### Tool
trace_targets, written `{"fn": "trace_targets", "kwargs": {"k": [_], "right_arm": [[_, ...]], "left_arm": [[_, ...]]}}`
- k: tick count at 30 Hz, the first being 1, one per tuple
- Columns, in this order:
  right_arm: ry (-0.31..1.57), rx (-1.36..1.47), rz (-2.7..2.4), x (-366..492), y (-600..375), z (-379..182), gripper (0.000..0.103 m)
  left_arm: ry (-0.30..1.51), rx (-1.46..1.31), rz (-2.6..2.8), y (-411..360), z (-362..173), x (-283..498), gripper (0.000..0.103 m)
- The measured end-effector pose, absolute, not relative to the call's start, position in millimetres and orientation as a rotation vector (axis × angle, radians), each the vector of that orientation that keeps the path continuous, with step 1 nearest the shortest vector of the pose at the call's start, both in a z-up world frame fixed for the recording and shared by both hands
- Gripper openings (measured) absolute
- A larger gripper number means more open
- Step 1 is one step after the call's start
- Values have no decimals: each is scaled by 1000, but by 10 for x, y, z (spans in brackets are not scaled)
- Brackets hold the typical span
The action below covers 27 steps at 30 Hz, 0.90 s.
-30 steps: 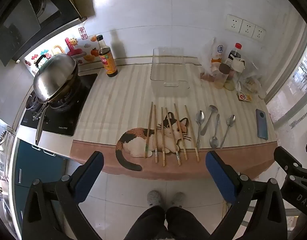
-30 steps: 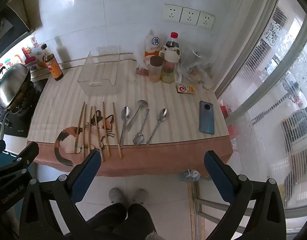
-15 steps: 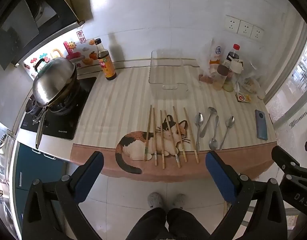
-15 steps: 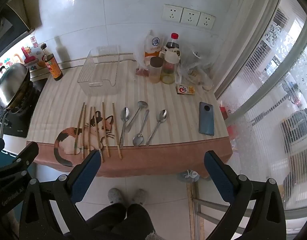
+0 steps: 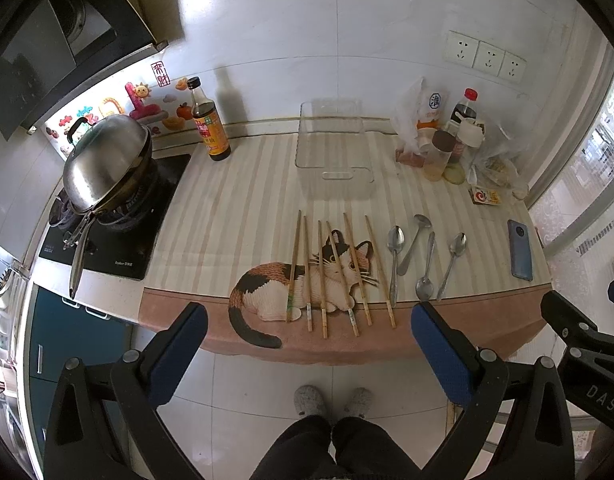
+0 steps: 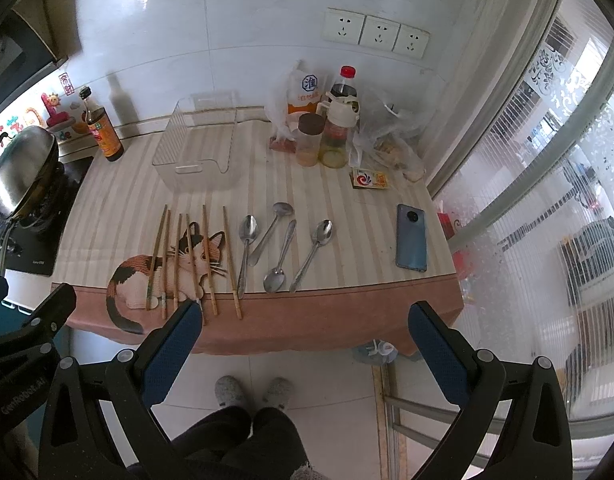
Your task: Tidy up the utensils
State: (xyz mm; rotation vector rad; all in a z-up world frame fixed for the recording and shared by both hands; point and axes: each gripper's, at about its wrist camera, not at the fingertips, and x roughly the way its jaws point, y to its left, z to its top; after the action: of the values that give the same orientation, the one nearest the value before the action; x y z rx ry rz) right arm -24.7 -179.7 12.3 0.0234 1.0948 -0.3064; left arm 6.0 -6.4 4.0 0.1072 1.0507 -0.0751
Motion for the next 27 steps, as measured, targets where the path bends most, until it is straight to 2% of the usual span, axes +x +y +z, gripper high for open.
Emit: {"fn": "trace_targets", "kwargs": {"k": [27], "right_arm": [[1097,22,-307,-268,-1804,126,103]], "left_arm": [[1047,108,-73,-84,74,67,103]]}}
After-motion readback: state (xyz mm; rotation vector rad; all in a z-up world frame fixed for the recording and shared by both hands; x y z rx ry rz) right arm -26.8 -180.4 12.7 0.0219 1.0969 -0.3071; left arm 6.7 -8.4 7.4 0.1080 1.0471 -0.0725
